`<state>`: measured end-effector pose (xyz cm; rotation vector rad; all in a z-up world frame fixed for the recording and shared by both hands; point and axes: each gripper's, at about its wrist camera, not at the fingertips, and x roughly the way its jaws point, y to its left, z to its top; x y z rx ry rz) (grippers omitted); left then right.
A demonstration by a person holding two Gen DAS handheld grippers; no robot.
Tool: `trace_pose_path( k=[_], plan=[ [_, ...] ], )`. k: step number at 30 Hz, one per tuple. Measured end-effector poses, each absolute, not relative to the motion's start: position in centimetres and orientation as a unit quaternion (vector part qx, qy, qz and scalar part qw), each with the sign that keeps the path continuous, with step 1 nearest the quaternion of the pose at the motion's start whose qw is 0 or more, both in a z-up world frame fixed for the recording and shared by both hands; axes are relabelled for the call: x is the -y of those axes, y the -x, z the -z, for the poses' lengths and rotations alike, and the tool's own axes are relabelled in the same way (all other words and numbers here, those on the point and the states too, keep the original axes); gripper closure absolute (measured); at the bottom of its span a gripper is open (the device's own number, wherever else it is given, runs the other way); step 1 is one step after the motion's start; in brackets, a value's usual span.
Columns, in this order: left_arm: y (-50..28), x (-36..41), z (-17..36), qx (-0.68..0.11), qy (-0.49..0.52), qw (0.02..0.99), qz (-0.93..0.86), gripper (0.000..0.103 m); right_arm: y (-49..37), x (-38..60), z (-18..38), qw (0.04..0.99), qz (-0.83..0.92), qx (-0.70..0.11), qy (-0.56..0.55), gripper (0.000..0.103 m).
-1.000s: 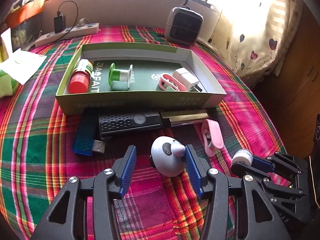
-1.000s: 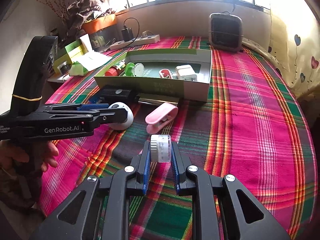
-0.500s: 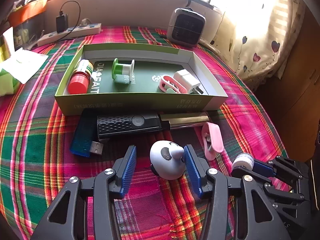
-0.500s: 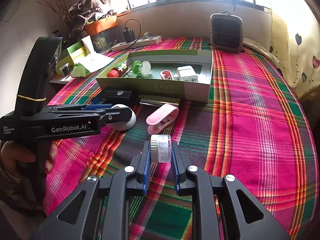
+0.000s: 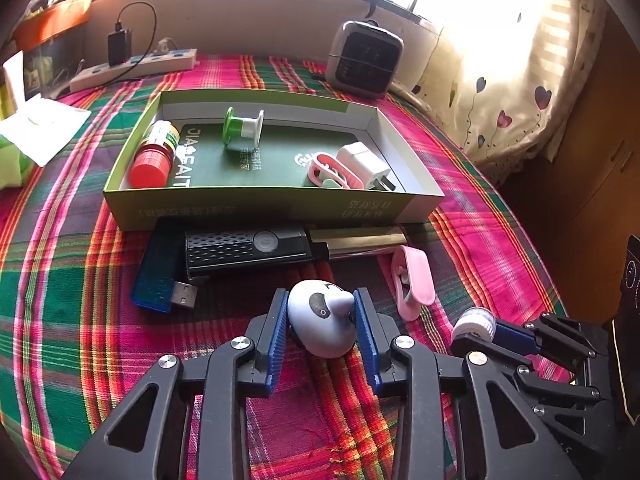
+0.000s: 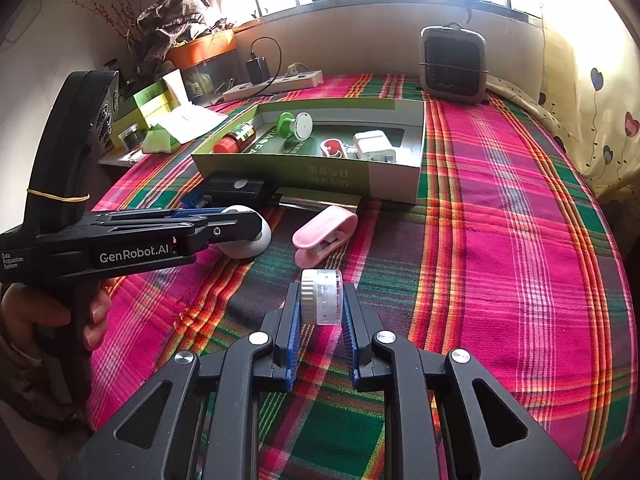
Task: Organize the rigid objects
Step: 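Carry the round object with the left tool while the right tool carries the jar into the box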
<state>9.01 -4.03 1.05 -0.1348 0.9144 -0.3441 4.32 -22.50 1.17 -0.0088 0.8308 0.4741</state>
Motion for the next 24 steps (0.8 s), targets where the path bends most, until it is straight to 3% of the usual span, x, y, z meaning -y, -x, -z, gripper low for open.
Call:
trace_pose_path(
  k=[24],
  plan=[
    [-8.2, 3.7, -2.6, -0.419, 0.057, 0.891, 0.166, 0.072, -4.3, 22.6, -2.2, 0.893, -0.232, -0.386, 0.006, 0.083]
  ],
)
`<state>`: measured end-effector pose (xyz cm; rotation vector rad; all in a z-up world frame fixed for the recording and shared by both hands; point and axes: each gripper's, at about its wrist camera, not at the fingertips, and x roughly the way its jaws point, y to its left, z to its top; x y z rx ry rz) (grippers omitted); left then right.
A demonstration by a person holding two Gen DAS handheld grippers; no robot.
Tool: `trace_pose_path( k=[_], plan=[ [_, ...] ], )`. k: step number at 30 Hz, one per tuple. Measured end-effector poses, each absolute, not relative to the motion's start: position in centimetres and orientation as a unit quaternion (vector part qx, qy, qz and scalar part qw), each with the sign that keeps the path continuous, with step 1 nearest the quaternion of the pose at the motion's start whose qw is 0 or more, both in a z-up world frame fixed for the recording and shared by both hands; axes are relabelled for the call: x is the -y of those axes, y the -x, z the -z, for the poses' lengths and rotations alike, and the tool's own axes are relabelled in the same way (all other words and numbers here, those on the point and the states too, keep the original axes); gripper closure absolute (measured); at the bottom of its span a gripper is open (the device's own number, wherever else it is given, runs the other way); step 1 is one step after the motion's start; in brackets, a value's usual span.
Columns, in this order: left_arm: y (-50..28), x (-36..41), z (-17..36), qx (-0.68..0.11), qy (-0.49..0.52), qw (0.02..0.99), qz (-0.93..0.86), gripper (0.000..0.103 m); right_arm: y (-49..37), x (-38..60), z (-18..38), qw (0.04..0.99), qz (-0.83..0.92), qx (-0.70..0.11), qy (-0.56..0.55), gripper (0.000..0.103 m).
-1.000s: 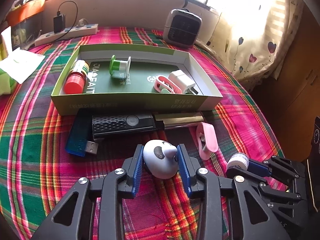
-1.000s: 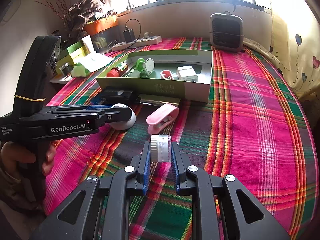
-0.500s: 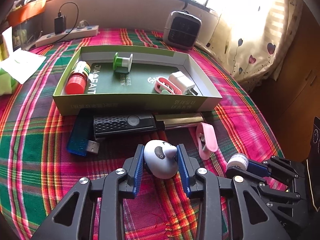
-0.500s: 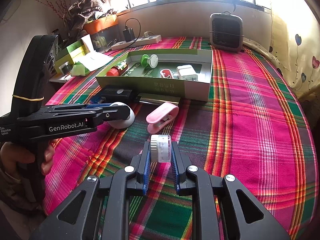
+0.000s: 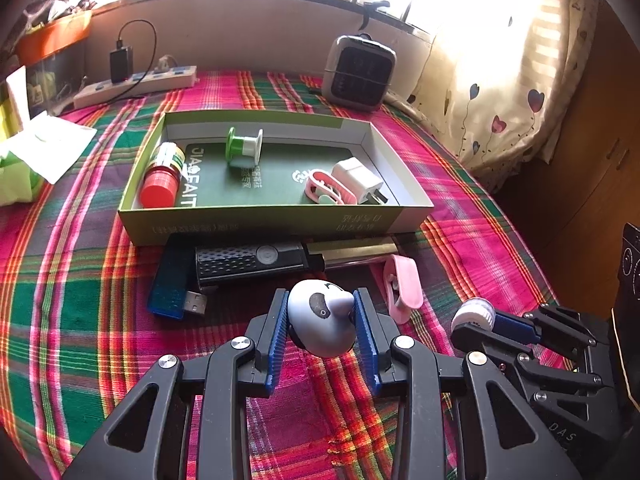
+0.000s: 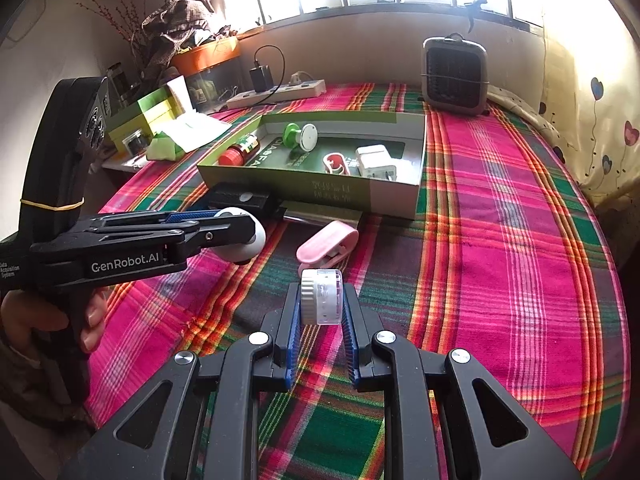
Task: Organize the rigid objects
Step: 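Carry the round object with the left tool while the right tool carries the jar into the box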
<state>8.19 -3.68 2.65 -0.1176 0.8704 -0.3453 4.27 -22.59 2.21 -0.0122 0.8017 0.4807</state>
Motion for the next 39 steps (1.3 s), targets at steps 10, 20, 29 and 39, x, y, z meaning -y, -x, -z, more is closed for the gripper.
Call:
trace_pose_path(
  k=[10, 20, 29, 39],
  plan=[
    [-8.2, 3.6, -4.7, -0.397, 0.055, 0.899, 0.175, 0.072, -5.1, 22.4, -3.8, 0.899, -0.233, -0.372, 0.011, 0.083],
    [-9.6, 3.0, -5.9, -0.387, 0.059, 0.903, 0.176, 0.072, -7.0, 22.5, -5.4, 0.905, -0.233, -0.356, 0.016, 0.083],
    [-11.5, 2.6, -6.4, -0.382, 0.054, 0.907, 0.168, 0.072, -10.3, 22.4, -6.8, 0.907, -0.239, -0.346, 0.014, 0.083],
    [-14.2, 2.4, -6.0, -0.387, 0.061, 0.906, 0.162, 0.072, -15.3, 22.4, -7.2, 0.906, -0.235, -0.352, 0.002, 0.083]
  ],
)
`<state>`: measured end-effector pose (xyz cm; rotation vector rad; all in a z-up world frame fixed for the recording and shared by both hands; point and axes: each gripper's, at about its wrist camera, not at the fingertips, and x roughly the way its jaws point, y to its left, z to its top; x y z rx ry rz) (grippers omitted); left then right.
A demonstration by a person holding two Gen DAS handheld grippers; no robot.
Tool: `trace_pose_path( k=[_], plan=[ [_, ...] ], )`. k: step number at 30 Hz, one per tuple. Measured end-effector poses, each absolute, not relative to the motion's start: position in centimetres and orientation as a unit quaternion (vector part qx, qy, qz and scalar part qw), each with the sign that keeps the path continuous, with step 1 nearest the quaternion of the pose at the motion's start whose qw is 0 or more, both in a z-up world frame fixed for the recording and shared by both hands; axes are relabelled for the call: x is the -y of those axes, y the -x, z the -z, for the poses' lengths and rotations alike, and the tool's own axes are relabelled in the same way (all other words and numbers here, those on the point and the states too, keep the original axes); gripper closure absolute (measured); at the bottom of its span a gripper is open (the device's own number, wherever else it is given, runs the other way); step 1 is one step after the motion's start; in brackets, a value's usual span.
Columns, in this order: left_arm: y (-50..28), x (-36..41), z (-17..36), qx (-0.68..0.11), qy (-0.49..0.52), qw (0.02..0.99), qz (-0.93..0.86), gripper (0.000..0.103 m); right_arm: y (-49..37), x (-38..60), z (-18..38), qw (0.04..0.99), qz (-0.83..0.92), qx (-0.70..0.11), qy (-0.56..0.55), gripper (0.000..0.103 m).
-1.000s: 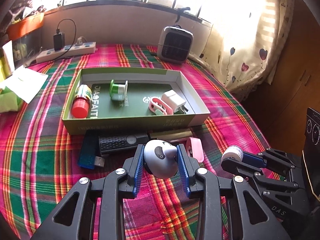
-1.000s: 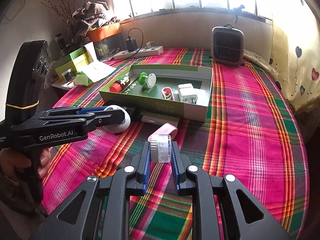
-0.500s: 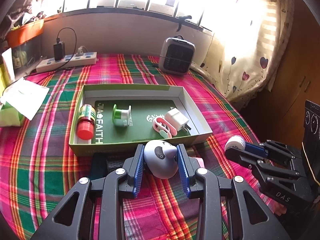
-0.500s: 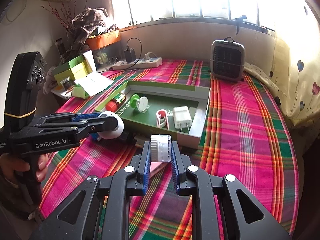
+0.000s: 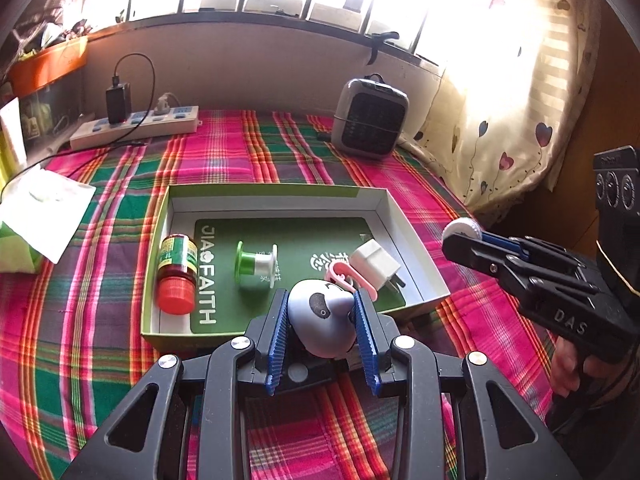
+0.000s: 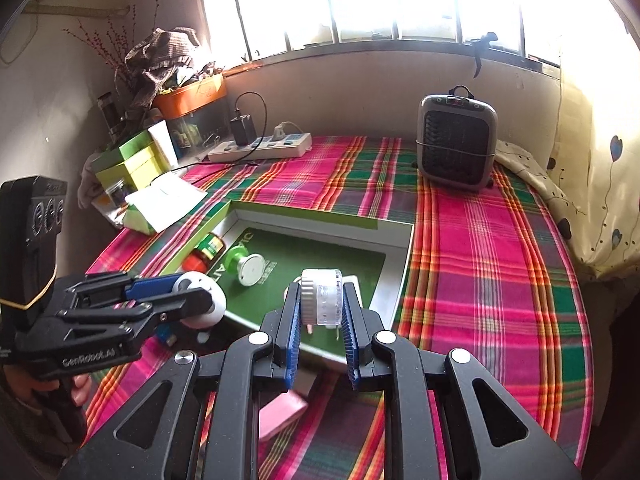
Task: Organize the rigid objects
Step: 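Carry the round object with the left tool while the right tool carries the jar into the box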
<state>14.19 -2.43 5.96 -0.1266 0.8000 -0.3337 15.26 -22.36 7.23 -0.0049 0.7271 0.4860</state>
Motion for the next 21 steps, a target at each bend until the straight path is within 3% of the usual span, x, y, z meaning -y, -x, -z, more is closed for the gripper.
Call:
trace_pose_path(
  k=[21],
  plan=[
    [-18.2, 3.1, -3.4, -0.413, 0.054, 0.898, 0.143, 0.072, -23.8, 22.1, -3.6, 0.886, -0.224, -0.405, -0.01, 0.083]
  ],
)
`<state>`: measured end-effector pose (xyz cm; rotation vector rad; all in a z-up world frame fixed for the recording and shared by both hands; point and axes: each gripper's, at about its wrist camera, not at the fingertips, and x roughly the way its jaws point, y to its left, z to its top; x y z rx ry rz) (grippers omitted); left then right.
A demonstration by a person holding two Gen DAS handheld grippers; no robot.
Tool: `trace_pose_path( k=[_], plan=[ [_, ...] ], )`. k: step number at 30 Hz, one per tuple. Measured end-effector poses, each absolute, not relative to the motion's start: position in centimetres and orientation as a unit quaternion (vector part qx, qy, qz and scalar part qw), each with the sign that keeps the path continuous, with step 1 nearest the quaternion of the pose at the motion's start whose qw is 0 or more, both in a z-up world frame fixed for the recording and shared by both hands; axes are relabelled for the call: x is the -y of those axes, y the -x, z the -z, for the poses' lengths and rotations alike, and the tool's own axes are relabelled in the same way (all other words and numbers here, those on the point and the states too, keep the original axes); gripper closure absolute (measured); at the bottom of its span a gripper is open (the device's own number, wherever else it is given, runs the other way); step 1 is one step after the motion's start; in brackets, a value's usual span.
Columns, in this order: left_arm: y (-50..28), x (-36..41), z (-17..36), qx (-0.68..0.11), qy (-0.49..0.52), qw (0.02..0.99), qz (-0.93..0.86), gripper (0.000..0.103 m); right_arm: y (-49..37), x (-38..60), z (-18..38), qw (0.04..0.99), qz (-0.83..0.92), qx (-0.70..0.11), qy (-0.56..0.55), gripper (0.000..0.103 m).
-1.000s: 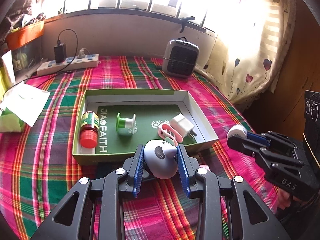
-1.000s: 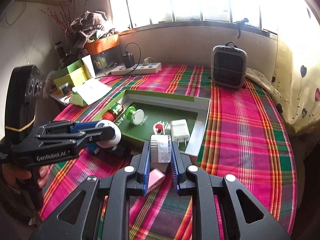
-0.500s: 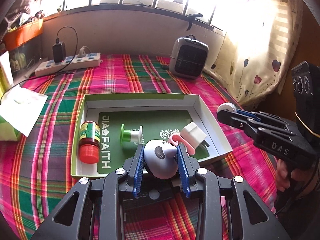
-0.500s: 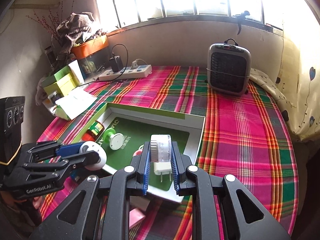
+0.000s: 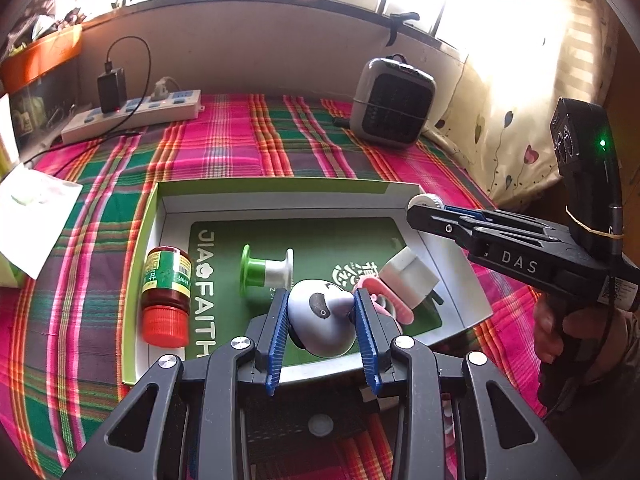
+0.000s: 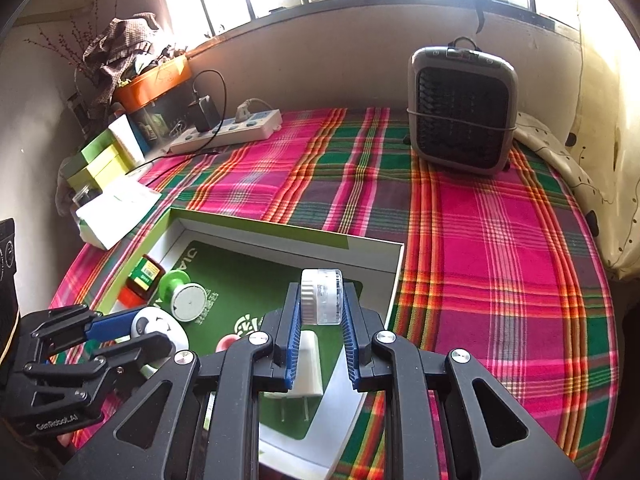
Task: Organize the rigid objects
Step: 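Carry the round object with the left tool while the right tool carries the jar into the box, then open the left tool releasing the round object while the right tool releases the jar in the box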
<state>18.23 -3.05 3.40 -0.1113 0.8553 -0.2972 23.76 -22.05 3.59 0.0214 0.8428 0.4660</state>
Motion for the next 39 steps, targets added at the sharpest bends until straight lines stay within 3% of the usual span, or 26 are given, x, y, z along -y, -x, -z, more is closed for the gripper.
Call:
trace_pose_path(
  k=[39],
  plan=[
    [-19.8, 3.3, -1.7, -0.431, 0.057, 0.89, 0.134, 0.072, -25.3, 19.6, -1.3, 0.881, -0.22, -0.415, 0.056, 0.083]
  ],
)
